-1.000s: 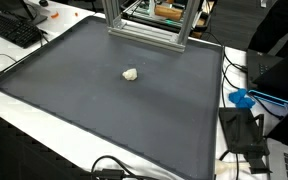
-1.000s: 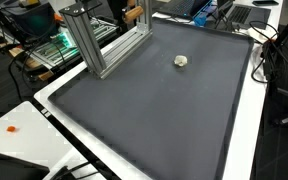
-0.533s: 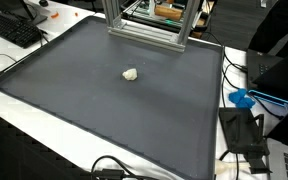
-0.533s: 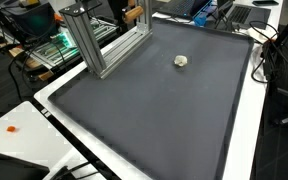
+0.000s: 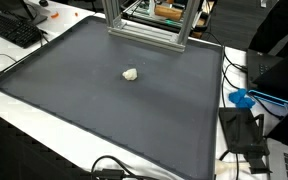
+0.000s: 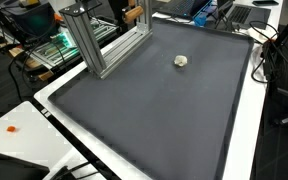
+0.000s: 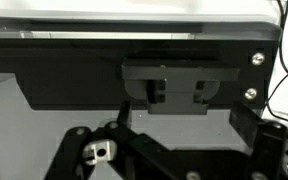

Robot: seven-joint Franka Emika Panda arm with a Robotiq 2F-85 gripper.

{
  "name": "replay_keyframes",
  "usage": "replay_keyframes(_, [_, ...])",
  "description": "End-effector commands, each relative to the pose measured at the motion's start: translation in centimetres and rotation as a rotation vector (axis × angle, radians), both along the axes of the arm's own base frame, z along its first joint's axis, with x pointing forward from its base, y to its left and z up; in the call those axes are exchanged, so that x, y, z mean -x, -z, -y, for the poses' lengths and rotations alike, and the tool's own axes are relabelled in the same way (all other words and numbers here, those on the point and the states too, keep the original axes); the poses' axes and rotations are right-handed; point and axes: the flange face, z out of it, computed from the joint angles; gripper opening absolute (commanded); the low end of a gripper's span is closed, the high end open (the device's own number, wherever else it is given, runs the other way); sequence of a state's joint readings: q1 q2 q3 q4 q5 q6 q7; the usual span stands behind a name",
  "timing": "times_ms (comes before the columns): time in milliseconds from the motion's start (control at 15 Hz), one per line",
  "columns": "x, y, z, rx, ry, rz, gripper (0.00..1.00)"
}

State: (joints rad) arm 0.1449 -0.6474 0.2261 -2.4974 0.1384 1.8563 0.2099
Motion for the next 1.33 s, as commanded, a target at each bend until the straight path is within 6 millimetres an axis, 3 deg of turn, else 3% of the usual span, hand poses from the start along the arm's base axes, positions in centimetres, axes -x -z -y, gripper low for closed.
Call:
replay_keyframes(0, [0.9, 1.2, -0.1, 0.0, 0.026, 0.004, 1.0])
replay_keyframes(1267, [2.6, 2.9, -0.1, -0.02, 0.069, 0.043, 1.0])
